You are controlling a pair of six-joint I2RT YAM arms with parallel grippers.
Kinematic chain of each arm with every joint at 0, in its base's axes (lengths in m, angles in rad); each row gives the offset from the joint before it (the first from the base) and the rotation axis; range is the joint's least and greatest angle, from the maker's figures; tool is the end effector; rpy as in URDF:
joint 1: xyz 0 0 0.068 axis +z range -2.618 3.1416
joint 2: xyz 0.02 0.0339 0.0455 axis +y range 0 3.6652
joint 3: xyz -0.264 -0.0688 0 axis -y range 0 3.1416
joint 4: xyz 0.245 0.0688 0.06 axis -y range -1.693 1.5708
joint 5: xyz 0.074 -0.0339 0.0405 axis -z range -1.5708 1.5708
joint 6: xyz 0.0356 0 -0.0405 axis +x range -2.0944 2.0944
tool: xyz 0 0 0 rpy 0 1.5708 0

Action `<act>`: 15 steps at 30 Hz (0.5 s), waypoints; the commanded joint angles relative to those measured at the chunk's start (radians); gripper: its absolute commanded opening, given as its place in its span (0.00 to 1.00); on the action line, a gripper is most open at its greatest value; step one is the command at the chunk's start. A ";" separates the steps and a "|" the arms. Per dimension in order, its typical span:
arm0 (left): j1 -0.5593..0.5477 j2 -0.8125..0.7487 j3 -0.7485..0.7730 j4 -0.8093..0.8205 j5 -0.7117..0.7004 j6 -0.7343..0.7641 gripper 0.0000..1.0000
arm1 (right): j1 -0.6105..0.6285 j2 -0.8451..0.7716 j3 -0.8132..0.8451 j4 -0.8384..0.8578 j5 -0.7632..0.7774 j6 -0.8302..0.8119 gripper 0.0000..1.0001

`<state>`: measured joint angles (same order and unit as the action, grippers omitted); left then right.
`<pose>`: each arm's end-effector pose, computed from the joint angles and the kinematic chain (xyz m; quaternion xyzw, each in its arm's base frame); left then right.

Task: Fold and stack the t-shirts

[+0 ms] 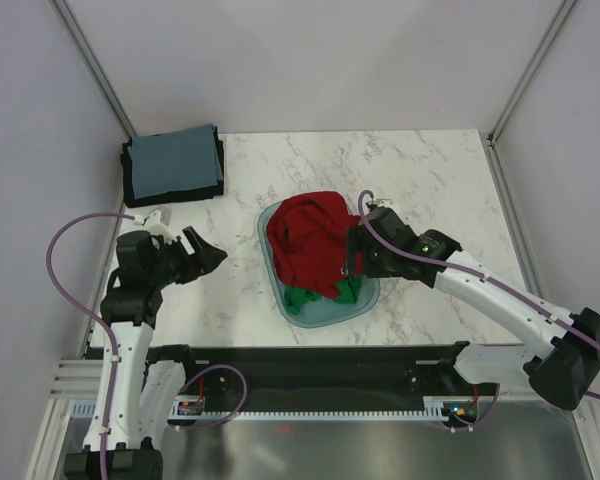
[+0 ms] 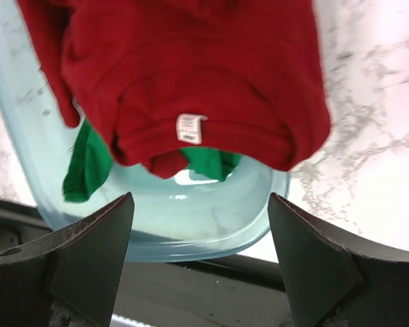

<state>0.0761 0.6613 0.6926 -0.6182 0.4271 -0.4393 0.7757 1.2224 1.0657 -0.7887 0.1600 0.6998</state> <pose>0.1440 -0.0038 0.2843 -0.1227 0.8585 -0.2671 0.4203 0.1790 0.1676 0.2942 -0.0114 0.9487 0.1500 0.2781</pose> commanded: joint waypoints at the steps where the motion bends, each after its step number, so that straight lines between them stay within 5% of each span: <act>1: -0.002 0.011 0.015 0.038 0.048 0.031 0.80 | -0.027 -0.043 -0.021 -0.021 0.118 0.018 0.87; 15: -0.001 0.011 0.007 0.037 0.047 0.027 0.77 | -0.121 0.005 -0.122 0.164 0.039 -0.055 0.86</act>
<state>0.0761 0.6834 0.6926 -0.6140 0.4488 -0.4393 0.6571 1.2011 0.9188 -0.6891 0.1833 0.6830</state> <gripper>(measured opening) 0.775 0.858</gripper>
